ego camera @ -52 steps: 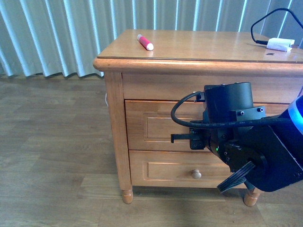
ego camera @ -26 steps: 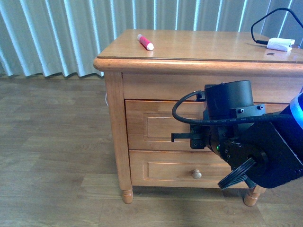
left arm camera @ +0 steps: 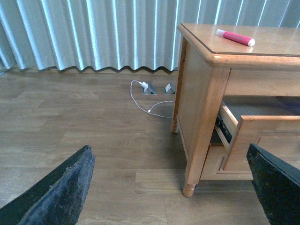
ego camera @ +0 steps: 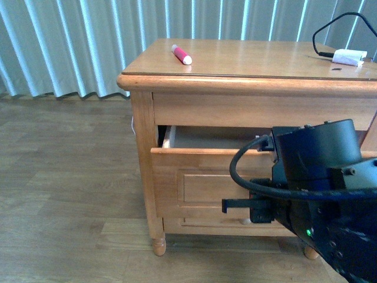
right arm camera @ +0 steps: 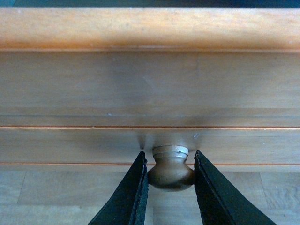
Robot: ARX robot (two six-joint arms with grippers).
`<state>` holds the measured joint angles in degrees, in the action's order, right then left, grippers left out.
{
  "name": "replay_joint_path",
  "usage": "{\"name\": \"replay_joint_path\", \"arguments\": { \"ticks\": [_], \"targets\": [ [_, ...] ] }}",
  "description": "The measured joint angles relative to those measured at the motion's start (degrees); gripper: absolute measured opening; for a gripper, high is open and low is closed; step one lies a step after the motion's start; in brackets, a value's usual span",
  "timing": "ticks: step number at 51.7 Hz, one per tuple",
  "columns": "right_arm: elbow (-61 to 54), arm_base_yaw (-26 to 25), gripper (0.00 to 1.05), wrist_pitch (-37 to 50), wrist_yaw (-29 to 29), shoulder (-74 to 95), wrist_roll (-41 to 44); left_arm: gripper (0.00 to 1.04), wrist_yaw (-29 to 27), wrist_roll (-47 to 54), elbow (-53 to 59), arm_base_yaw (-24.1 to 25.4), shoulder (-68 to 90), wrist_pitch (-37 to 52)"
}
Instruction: Place pink marker in drawer with both arms
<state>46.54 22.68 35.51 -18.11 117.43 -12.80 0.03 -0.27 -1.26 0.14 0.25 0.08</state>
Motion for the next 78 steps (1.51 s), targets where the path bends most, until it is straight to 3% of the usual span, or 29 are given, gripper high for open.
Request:
{"name": "replay_joint_path", "arguments": {
  "ticks": [24,37,49,65,78],
  "targets": [
    [-13.3,1.3,0.25,-3.3,4.4,-12.0,-1.8,0.98,0.0,0.0,0.0,0.0,0.0,0.0],
    [-18.4,1.9,0.63,-4.2,5.7,-22.0,-3.0,0.98,0.0,0.0,0.0,0.0,0.0,0.0],
    [-23.2,0.8,0.97,-16.4,8.4,-39.1,-3.5,0.98,0.0,0.0,0.0,0.0,0.0,0.0],
    [-23.9,-5.8,0.96,-38.0,14.0,-68.1,-0.7,0.98,0.0,0.0,0.0,0.0,0.0,0.0],
    [-23.0,-9.5,0.96,-46.1,18.4,-78.9,1.2,0.98,0.0,0.0,0.0,0.0,0.0,0.0]
  ]
}}
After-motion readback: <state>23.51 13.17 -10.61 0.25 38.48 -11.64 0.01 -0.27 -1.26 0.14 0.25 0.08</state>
